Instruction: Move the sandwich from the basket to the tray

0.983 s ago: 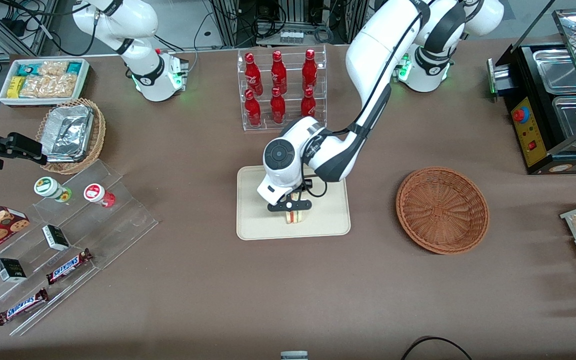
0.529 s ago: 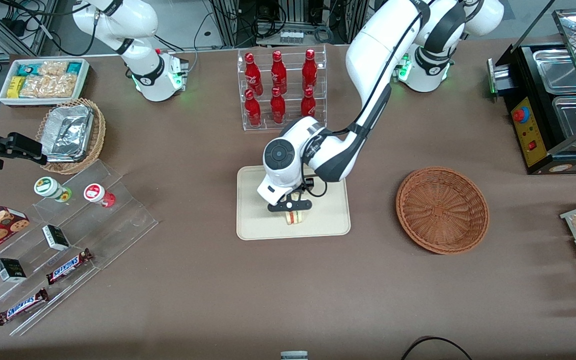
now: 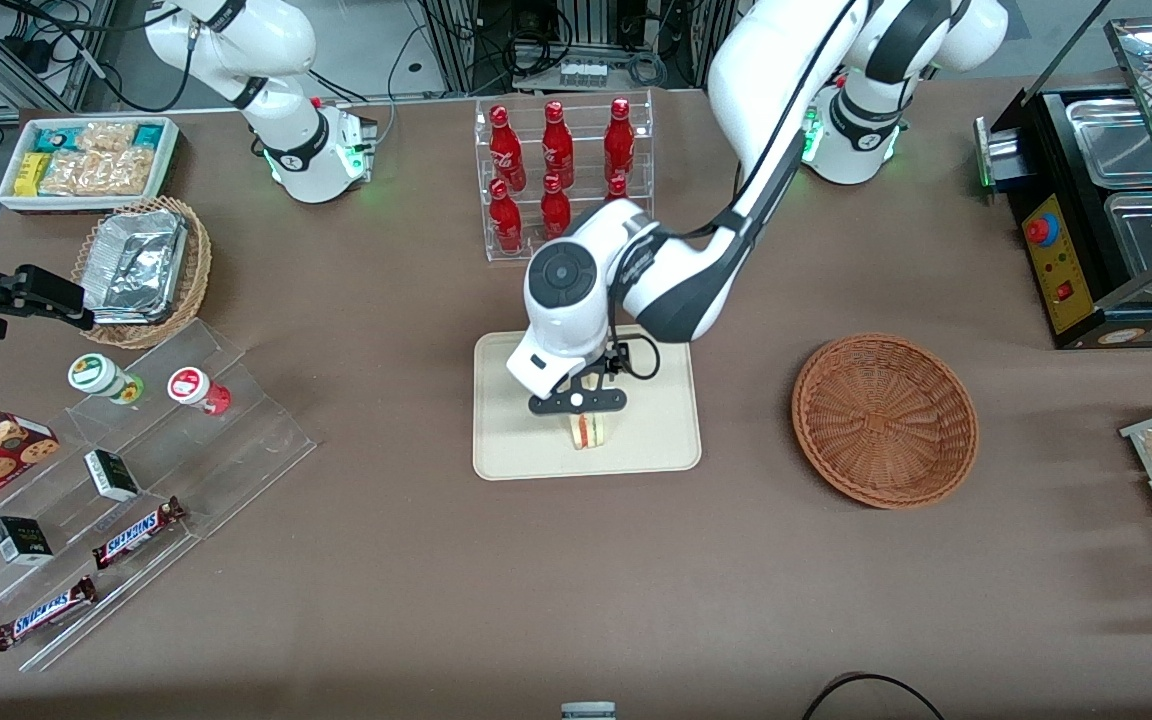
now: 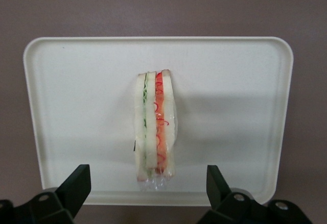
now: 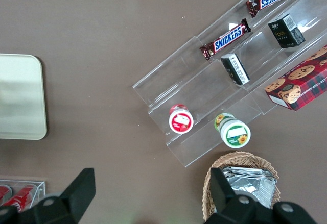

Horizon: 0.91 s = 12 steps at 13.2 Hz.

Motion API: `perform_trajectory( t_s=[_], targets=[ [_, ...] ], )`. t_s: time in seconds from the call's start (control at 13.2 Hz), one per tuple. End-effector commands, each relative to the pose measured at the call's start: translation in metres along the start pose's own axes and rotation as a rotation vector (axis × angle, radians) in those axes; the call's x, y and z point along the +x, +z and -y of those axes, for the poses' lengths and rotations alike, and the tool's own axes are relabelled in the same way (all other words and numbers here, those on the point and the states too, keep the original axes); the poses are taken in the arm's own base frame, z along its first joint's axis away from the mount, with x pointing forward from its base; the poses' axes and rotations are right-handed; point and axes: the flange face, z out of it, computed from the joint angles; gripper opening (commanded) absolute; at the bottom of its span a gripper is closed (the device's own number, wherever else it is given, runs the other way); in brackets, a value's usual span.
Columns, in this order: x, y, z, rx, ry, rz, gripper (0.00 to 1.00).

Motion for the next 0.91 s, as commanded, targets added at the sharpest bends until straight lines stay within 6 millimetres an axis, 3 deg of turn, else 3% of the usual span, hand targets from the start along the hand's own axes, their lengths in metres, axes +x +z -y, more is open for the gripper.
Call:
perform_trajectory(
  t_s=[0.0,0.08,0.23,0.38,0.83],
  targets=[
    [0.015,-0.042,0.033,0.003,0.05,0.0,1.0],
    [0.015,-0.057,0.043,0.008,0.096,0.003,1.0],
    [0.031,-0.074,0.093,0.023,0.087,0.053,1.0],
    [0.048,-0.093,0.156,0.021,0.014,0.064,1.0],
    [0.06,-0.126,0.297,-0.002,0.084,0.069,1.0]
  ],
)
